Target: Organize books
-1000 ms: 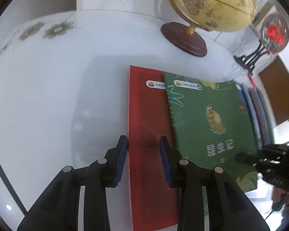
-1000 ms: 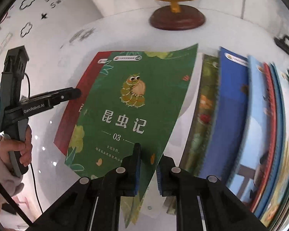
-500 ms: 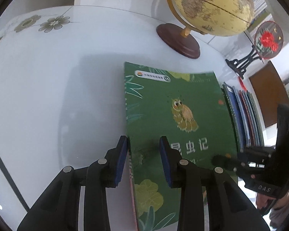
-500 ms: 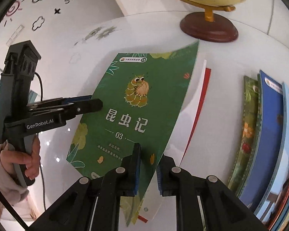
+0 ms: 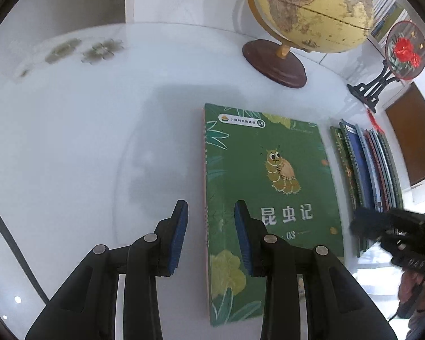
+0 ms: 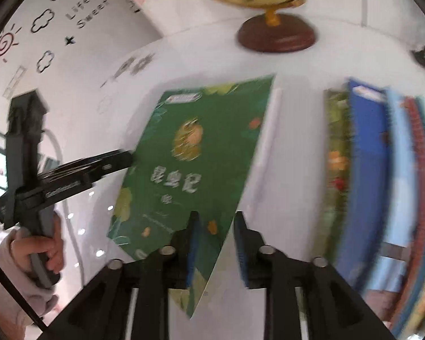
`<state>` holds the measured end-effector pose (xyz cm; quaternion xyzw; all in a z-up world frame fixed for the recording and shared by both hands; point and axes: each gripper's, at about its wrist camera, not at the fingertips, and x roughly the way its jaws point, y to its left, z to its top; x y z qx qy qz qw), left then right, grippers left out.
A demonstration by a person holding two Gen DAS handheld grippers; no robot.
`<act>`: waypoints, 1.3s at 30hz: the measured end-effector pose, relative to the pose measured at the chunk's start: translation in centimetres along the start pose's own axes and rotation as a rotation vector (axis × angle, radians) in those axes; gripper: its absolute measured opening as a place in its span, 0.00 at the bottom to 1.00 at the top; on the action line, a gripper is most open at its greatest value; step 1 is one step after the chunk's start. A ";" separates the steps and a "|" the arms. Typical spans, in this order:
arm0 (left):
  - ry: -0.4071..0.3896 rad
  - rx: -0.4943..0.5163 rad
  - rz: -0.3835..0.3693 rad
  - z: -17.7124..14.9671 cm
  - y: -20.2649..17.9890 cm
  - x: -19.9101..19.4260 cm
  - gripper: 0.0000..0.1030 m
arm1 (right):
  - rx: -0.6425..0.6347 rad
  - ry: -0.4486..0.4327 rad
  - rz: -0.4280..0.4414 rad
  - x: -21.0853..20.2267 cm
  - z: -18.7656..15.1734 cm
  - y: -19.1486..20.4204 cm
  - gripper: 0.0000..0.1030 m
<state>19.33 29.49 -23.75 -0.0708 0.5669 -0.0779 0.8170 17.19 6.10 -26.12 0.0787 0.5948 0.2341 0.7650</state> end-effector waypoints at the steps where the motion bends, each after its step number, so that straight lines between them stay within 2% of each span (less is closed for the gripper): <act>1: -0.005 0.008 0.025 0.1 -0.5 -0.6 0.29 | 0.004 -0.014 -0.014 -0.8 -0.1 -0.4 0.37; 3: -0.018 0.027 0.066 0.3 -1.7 -1.9 0.29 | 0.019 -0.041 -0.032 -2.2 -0.1 -1.2 0.38; 9: -0.065 0.046 0.087 0.9 -6.0 -5.0 0.32 | 0.104 -0.123 -0.034 -7.4 -0.9 -4.1 0.39; 12: -0.087 0.040 0.066 1.4 -8.7 -7.0 0.32 | 0.102 -0.156 -0.052 -9.8 -1.5 -5.1 0.42; 14: -0.100 0.021 0.025 1.9 -11.0 -9.1 0.32 | 0.109 -0.171 -0.047 -11.2 -2.1 -6.1 0.42; 17: -0.096 -0.019 -0.029 4.0 -15.0 -13.9 0.31 | 0.127 -0.180 -0.032 -13.4 -3.0 -7.4 0.42; 19: -0.091 -0.009 -0.015 5.5 -17.8 -17.3 0.32 | 0.142 -0.201 -0.016 -15.1 -3.8 -8.3 0.42; 20: -0.108 0.010 -0.005 6.1 -19.3 -19.2 0.32 | 0.150 -0.211 -0.007 -16.1 -4.2 -8.7 0.42; 21: -0.163 0.041 0.004 6.8 -21.1 -21.6 0.33 | 0.154 -0.219 -0.004 -16.9 -4.5 -9.0 0.42; 22: -0.207 0.064 0.014 7.2 -22.2 -23.0 0.46 | 0.152 -0.232 -0.006 -18.1 -4.8 -9.4 0.42; 23: -0.252 0.085 0.033 7.4 -23.5 -24.1 0.71 | 0.146 -0.249 -0.016 -19.4 -5.3 -9.8 0.42; 24: -0.296 0.104 0.048 7.6 -24.5 -24.8 0.82 | 0.147 -0.255 -0.027 -20.0 -5.5 -10.1 0.43; 26: -0.370 0.146 0.030 7.5 -26.6 -25.2 0.84 | 0.155 -0.273 -0.026 -21.6 -5.9 -11.2 0.43; 30: -0.306 0.157 -0.020 7.3 -30.2 -23.8 0.83 | 0.149 -0.316 -0.045 -24.7 -6.1 -13.2 0.43; 35: -0.244 0.156 -0.038 8.0 -35.1 -25.1 0.83 | 0.130 -0.321 -0.085 -28.1 -6.4 -16.1 0.43; 37: -0.208 0.145 -0.079 8.8 -37.0 -26.2 0.83 | 0.115 -0.313 -0.109 -29.2 -6.4 -17.0 0.43; 39: -0.192 0.140 -0.109 9.6 -39.0 -27.7 0.83 | 0.093 -0.318 -0.146 -29.8 -6.6 -17.8 0.53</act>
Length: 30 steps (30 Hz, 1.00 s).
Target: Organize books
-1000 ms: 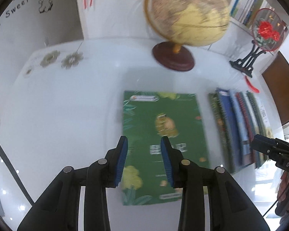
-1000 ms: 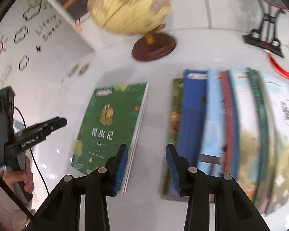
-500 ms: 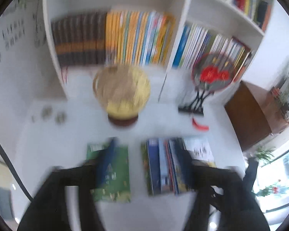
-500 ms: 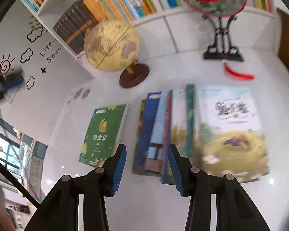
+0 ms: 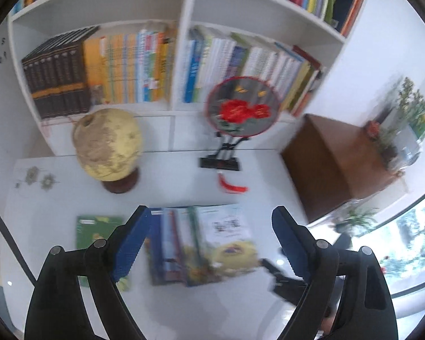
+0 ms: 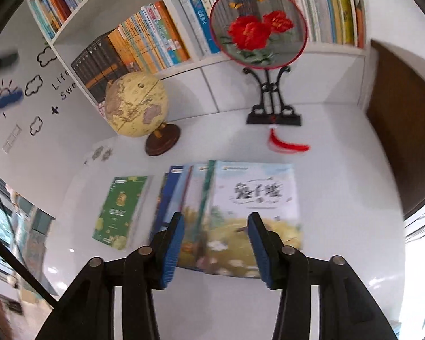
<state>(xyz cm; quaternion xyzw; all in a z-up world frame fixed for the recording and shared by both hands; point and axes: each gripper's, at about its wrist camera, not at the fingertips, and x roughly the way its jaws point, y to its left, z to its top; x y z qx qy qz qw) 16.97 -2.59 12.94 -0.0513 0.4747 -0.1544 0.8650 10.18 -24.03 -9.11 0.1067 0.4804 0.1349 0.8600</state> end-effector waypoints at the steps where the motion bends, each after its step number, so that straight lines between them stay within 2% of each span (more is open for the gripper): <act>1: -0.009 0.012 -0.008 0.8 -1.3 -0.9 0.83 | -0.008 -0.002 -0.030 0.1 -0.2 -0.6 0.53; 3: -0.050 0.045 -0.001 1.9 -3.6 -2.9 0.83 | -0.002 0.018 -0.034 0.8 -0.7 -2.0 0.53; 7: -0.140 0.112 0.025 2.8 -7.8 -6.4 0.84 | 0.080 0.060 0.047 2.6 -2.5 -4.9 0.53; 12: -0.121 0.142 -0.022 2.6 -10.9 -6.0 0.84 | 0.138 0.109 0.071 4.6 -3.9 -7.3 0.53; 14: -0.121 0.135 -0.062 2.5 -11.6 -5.9 0.84 | 0.158 0.117 0.079 5.0 -4.2 -8.0 0.53; 17: -0.132 0.156 -0.028 2.3 -12.7 -5.8 0.84 | 0.166 0.113 0.091 4.6 -4.4 -8.6 0.53; 21: -0.117 0.142 -0.120 2.4 -13.1 -6.3 0.84 | 0.172 0.099 0.077 3.8 -4.6 -9.5 0.53; 25: -0.152 0.176 -0.095 2.0 -14.0 -7.0 0.84 | 0.219 0.094 0.068 3.4 -5.1 -11.2 0.53; 30: -0.153 0.172 -0.124 2.4 -14.5 -7.1 0.84 | 0.281 0.099 0.067 3.3 -5.6 -12.9 0.53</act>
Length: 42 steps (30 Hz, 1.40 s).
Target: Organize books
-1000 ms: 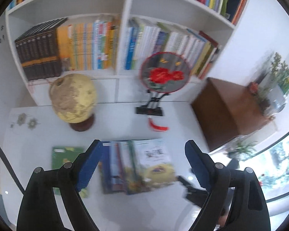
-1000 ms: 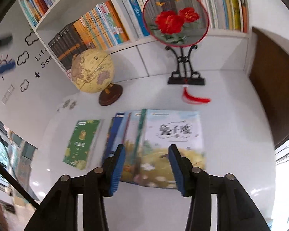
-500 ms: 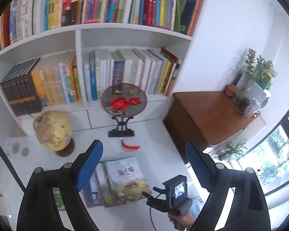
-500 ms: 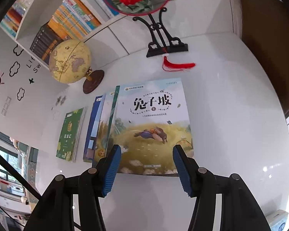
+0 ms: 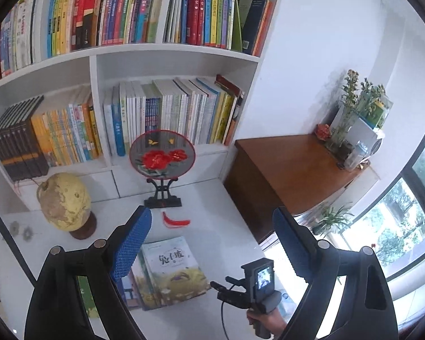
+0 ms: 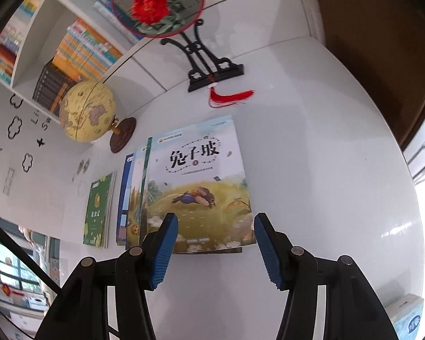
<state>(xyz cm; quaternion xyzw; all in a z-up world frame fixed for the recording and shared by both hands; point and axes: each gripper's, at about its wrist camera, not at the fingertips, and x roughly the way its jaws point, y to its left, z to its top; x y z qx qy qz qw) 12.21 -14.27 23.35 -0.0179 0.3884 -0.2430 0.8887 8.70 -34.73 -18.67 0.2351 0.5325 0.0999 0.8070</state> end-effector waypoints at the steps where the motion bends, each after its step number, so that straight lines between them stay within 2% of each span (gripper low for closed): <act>1: -0.007 -0.004 0.010 0.1 0.0 -0.1 0.84 | 0.003 0.001 -0.002 0.0 0.1 -0.1 0.53; 3: -0.016 -0.011 0.026 0.3 0.3 -0.1 0.84 | -0.003 0.000 -0.017 -0.1 0.2 -0.2 0.53; 11: -0.029 -0.007 0.017 0.3 0.4 -0.2 0.84 | -0.025 0.015 -0.022 0.7 0.5 0.1 0.53; 14: -0.041 -0.011 0.040 0.8 0.4 0.1 0.84 | -0.025 0.026 -0.024 1.3 0.7 0.1 0.53; 21: -0.044 -0.041 0.029 1.3 0.8 1.1 0.84 | -0.045 0.047 -0.048 1.8 1.3 -0.1 0.53; 24: -0.051 -0.083 0.009 0.3 2.7 3.1 0.93 | -0.037 0.053 -0.057 2.2 1.5 -0.8 0.53; 28: -0.012 -0.102 -0.008 -4.8 6.8 9.1 0.94 | -0.056 0.051 -0.023 3.0 1.4 -1.8 0.53; 30: 0.000 -0.087 0.013 -9.2 9.1 12.8 0.94 | -0.088 0.060 -0.015 3.5 1.1 -2.3 0.53; 32: 0.074 -0.077 0.057 -13.2 10.8 16.3 0.92 | -0.106 0.090 -0.008 4.4 0.6 -2.9 0.53; 33: 0.128 -0.096 0.061 -15.7 12.0 18.5 0.87 | -0.107 0.105 -0.005 4.9 0.4 -3.3 0.53; 34: 0.165 -0.123 0.050 -17.3 12.8 19.9 0.76 | -0.106 0.115 0.011 5.5 0.2 -3.6 0.53; 35: 0.206 -0.163 0.019 -19.2 13.7 21.4 0.71 | -0.102 0.115 0.033 6.1 0.0 -3.9 0.53; 39: 0.258 -0.330 -0.095 -24.6 16.4 25.3 0.71 | -0.075 0.149 0.072 8.7 0.2 -4.7 0.53; 42: 0.229 -0.333 -0.125 -25.7 16.5 26.2 0.71 | -0.070 0.171 0.090 10.3 0.4 -4.7 0.53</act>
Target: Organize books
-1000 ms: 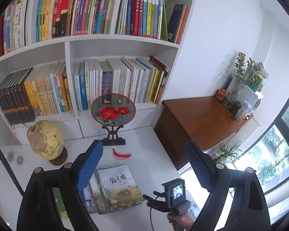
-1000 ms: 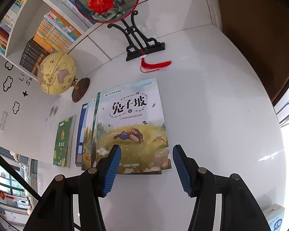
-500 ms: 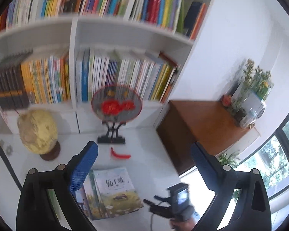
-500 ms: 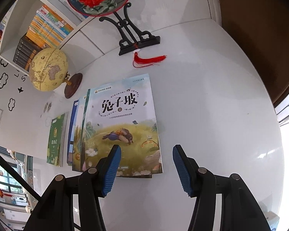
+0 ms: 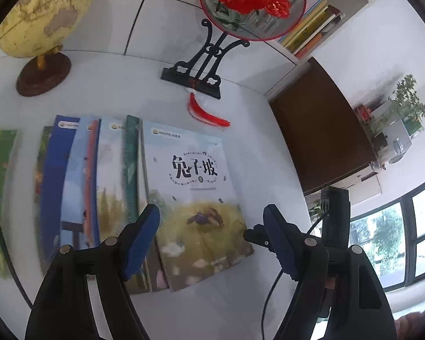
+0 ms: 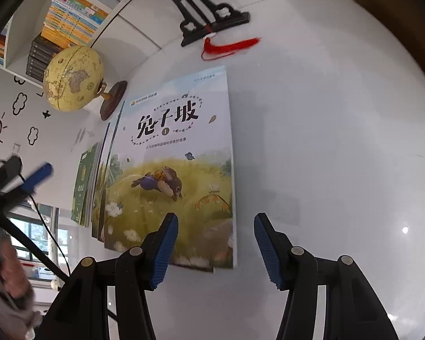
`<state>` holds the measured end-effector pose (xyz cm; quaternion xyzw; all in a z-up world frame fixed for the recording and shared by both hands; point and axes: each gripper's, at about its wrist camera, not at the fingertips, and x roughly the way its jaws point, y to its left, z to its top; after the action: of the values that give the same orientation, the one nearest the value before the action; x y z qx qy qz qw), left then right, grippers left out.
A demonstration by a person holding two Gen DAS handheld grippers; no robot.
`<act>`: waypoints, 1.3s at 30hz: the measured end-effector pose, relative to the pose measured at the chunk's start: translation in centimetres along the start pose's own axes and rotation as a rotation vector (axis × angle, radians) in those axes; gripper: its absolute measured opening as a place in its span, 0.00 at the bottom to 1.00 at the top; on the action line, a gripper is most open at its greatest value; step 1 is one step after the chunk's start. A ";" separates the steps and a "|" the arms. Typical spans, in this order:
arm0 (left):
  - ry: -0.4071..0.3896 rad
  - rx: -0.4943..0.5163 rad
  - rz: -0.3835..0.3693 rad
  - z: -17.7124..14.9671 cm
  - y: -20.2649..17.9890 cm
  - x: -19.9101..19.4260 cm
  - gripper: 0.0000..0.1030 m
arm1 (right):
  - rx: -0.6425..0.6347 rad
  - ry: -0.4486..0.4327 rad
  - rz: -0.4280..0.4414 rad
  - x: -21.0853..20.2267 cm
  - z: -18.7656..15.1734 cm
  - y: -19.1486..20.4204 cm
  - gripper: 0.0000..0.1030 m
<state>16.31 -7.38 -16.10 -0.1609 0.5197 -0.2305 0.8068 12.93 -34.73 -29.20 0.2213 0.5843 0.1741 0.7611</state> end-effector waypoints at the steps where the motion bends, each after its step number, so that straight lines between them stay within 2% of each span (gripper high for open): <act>1: 0.014 0.017 0.006 -0.2 -0.1 0.6 0.71 | -0.001 0.004 -0.003 0.4 0.1 0.0 0.53; 6: 0.071 0.036 0.036 -0.6 0.0 3.4 0.70 | 0.007 0.023 0.024 1.8 0.4 -0.2 0.53; 8: 0.093 0.030 0.048 -0.7 0.4 4.1 0.63 | 0.003 0.022 0.046 2.0 0.7 -0.1 0.53; 10: 0.113 0.028 0.064 -1.0 0.7 4.9 0.63 | -0.009 0.024 0.053 2.2 1.0 0.1 0.53; 14: 0.125 0.013 0.134 -1.2 1.5 5.7 0.63 | -0.030 0.021 0.068 2.6 1.6 0.2 0.53; 18: 0.132 0.008 0.113 -1.0 1.5 6.3 0.64 | -0.008 0.018 0.090 2.7 2.0 0.0 0.53; 20: 0.135 0.011 0.106 -0.8 1.4 6.7 0.70 | 0.002 0.015 0.098 2.7 2.0 -0.1 0.53; 24: 0.093 -0.086 0.041 -0.6 2.7 6.4 0.68 | 0.000 0.004 0.092 2.5 1.9 -0.1 0.54; 25: 0.086 -0.097 0.045 -0.7 2.8 6.3 0.61 | 0.003 0.001 0.090 2.5 1.8 -0.1 0.48; 26: 0.085 -0.104 0.043 -0.9 2.9 6.1 0.61 | 0.001 0.000 0.077 2.4 1.7 -0.2 0.42; 27: 0.091 -0.102 0.033 -1.1 2.8 6.1 0.61 | -0.015 0.002 0.048 2.3 1.5 -0.2 0.30; 28: 0.096 -0.100 0.035 -1.5 2.6 6.0 0.61 | -0.041 0.007 0.017 2.1 1.2 -0.2 0.23; 31: 0.123 -0.061 0.067 -2.6 1.5 5.8 0.61 | -0.060 0.017 0.000 1.5 0.1 -0.4 0.17; 36: 0.170 -0.045 0.070 -5.4 0.9 4.7 0.61 | -0.096 0.076 -0.029 0.4 -2.6 0.2 0.16; 39: 0.184 -0.034 0.095 -6.3 0.7 4.1 0.58 | -0.096 0.121 -0.005 0.1 -4.0 0.0 0.16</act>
<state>12.20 -9.11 -22.17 -0.1276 0.6024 -0.1969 0.7629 9.07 -34.12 -30.11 0.1721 0.6207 0.2129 0.7347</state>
